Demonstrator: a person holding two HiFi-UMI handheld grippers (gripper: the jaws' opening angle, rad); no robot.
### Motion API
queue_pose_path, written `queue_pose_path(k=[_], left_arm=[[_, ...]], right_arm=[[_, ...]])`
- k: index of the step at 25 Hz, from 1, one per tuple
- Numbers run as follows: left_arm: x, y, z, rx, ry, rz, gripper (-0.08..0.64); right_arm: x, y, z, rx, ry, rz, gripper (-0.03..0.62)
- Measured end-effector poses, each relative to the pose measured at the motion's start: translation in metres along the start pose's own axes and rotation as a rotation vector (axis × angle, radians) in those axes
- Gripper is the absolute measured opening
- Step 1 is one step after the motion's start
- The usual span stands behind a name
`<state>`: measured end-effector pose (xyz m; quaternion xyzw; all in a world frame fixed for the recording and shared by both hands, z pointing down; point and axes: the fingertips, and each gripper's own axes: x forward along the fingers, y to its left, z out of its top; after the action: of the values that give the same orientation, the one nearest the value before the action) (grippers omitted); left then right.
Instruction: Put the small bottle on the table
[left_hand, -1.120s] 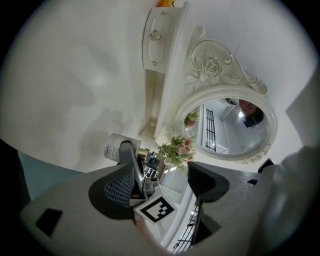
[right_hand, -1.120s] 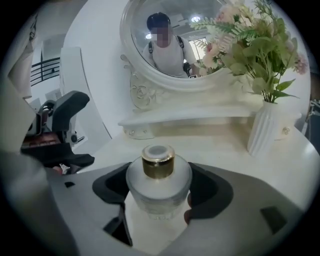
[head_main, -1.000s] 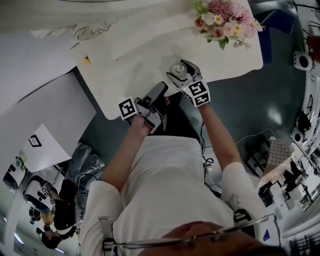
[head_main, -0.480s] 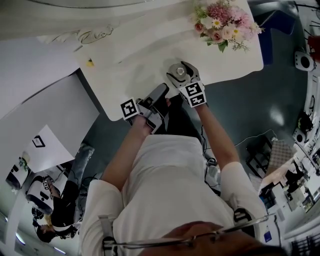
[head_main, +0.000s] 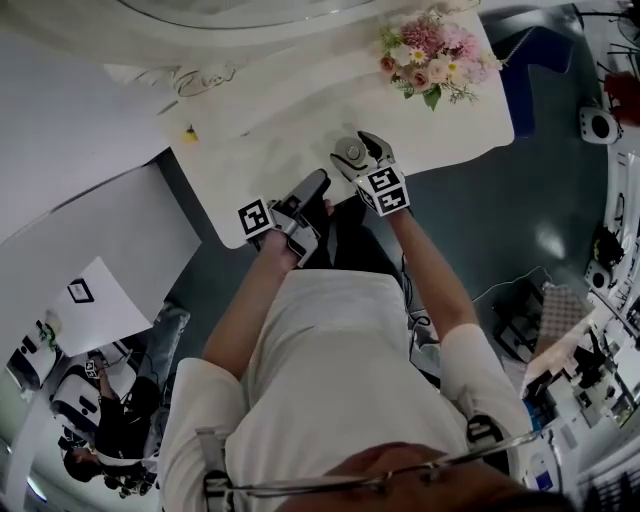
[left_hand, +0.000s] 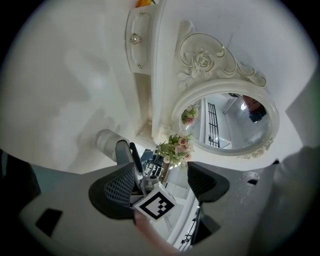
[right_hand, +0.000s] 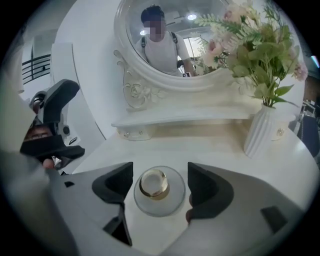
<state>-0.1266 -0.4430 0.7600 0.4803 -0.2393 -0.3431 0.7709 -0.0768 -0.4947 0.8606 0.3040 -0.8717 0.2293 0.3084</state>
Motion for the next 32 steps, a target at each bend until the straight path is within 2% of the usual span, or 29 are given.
queue_pose_path(k=[6,13,21,28,32], left_arm=[[-0.007,-0.016,-0.014,0.059,0.069,0.003,0.319],[-0.012,-0.039,-0.02,0.139,0.073,-0.002,0.319],[-0.012,-0.048,-0.033,0.217,0.013,0.012,0.319],[0.001,-0.066,-0.054,0.369,-0.057,-0.003,0.318],[0.003,-0.071,-0.066,0.477,-0.113,0.02,0.311]], right_arm=[[-0.03,0.01,0.026,0.038,-0.005,0.015,0.324],[-0.073,0.026,0.055,0.048,-0.017,0.05,0.287],[-0.119,0.034,0.076,-0.058,-0.01,0.119,0.235],[-0.163,0.028,0.084,-0.161,-0.009,0.208,0.179],[-0.19,0.023,0.094,-0.195,-0.035,0.245,0.149]])
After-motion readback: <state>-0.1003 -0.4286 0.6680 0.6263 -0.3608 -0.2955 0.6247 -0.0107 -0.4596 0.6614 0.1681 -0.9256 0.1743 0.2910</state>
